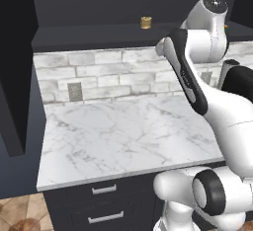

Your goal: Pick the candle and candle from the dining table and place them in the open cabinet. Close the cabinet after placing the objects.

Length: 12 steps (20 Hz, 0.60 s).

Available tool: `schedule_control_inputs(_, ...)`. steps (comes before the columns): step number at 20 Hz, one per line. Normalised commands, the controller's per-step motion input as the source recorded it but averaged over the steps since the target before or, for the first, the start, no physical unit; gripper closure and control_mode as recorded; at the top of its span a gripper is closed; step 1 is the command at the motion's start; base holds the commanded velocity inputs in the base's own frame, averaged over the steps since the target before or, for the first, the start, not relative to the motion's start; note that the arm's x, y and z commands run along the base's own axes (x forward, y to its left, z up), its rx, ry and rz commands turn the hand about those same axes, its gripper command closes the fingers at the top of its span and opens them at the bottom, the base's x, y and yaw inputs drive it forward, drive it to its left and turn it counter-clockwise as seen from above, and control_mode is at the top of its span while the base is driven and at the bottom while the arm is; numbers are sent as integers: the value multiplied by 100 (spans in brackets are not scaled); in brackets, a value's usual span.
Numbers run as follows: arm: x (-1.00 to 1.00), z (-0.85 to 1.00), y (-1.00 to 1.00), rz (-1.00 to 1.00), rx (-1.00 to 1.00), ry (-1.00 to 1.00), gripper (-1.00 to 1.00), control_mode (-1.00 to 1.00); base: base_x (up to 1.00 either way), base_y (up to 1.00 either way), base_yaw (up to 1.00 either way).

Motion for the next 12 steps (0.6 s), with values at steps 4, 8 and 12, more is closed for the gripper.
schedule_control_inputs(4,-69,-29,0,0,0,-5,-100,-100,0,0,0)
schedule_control_inputs(8,-57,-36,0,0,0,-4,-100,-100,0,0,0)
schedule_control_inputs(12,-59,-33,-1,0,0,-4,-100,-100,0,0,0)
